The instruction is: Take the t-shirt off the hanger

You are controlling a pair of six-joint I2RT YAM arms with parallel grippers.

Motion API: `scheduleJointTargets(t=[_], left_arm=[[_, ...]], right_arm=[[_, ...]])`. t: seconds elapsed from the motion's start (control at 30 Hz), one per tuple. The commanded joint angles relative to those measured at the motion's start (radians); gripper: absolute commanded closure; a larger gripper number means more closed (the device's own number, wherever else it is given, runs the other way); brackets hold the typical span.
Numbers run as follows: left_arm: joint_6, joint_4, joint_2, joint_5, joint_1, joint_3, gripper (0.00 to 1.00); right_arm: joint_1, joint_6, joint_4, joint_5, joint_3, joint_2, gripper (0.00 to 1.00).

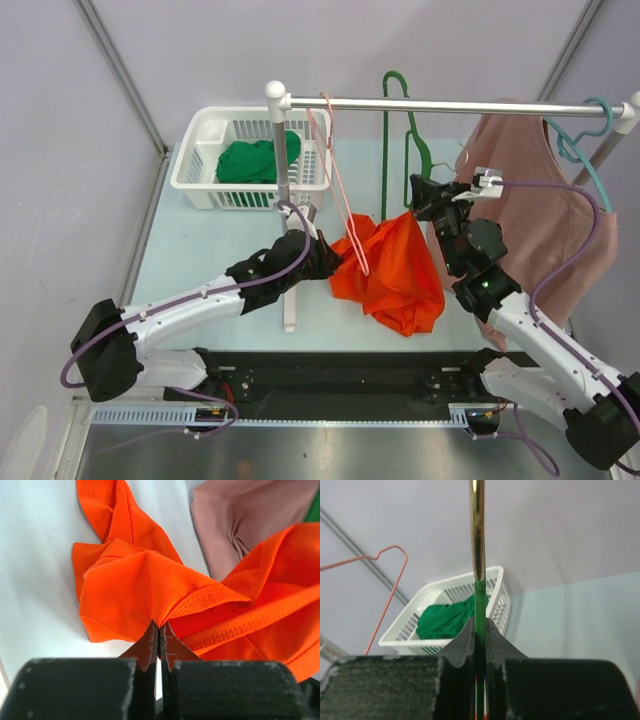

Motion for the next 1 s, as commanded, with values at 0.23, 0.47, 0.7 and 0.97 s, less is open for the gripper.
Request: scheduleJointTargets(t=[0.23,0.47,0.7,0.97], left_arm=[[0.063,0.001,-0.069,0.04,-0.004,0.0,1.0],[0.089,0.006,-0.084,0.046,-0.001,0.003,1.0],[0.068,0.012,-0.079,0.089,0.003,-0.022,1.0],[0.025,0.009,-0.095,0.066,0.004,-0.056,1.0]], right_arm=[[-0.071,0.004,0.1,0.126,0.209,0.158,1.0],[-0.116,0.029,-0.024,0.106,0.214,0.104,1.0],[-0.154,0.037,-0.062,0.08,0.178,0.04,1.0],[-0.246,0.064,-0.1,-0.047,0.308,0.11,1.0]])
